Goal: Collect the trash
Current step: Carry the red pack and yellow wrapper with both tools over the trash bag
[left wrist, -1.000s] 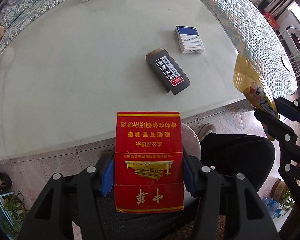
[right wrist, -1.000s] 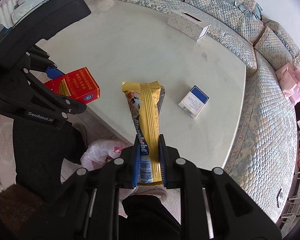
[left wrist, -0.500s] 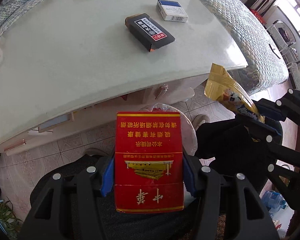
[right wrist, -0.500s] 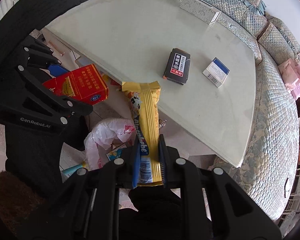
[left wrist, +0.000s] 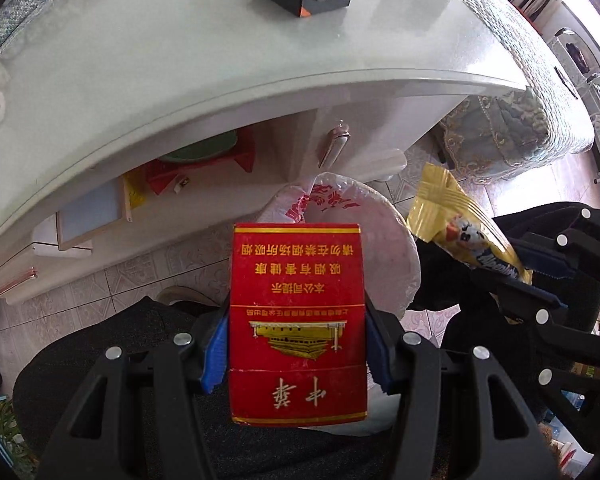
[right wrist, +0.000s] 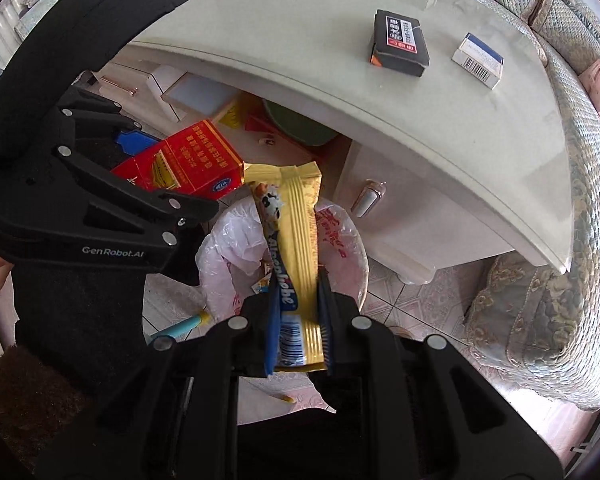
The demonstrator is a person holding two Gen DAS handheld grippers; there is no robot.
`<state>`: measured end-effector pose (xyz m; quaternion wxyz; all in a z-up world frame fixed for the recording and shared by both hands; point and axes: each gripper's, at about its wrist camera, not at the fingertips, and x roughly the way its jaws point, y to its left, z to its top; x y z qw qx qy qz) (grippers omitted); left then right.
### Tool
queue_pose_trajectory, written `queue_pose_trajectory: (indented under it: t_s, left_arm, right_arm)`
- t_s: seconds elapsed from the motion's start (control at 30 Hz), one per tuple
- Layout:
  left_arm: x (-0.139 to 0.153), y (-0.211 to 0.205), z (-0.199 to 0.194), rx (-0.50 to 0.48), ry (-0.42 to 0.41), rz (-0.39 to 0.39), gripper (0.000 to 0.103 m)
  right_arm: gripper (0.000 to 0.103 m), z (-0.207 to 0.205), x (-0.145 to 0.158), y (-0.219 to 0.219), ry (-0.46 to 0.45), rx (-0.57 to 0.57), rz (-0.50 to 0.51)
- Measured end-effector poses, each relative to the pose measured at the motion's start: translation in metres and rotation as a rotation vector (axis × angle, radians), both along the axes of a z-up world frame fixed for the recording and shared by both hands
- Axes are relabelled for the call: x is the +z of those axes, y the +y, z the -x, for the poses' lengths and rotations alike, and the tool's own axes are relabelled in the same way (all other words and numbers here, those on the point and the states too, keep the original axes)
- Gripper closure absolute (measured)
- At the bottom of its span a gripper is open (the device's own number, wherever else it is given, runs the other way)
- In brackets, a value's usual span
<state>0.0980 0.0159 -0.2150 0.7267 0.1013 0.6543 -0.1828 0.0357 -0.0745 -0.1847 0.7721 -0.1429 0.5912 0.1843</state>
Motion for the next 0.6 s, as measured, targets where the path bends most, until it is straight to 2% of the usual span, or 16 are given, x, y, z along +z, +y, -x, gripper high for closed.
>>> queue_pose_trajectory:
  t_s: [0.3, 0.6]
  left_arm:
    - [-0.056, -0.007, 0.005, -0.001, 0.080, -0.018, 0.049]
    - [-0.095, -0.013, 0.004, 0.014, 0.155, -0.033, 0.048]
  right_arm:
    - [0.086, 0.006, -0.043, 0.000, 0.053, -0.028, 0.004]
    - [0.086, -0.005, -0.076, -0.006, 0.111, -0.073, -0.013]
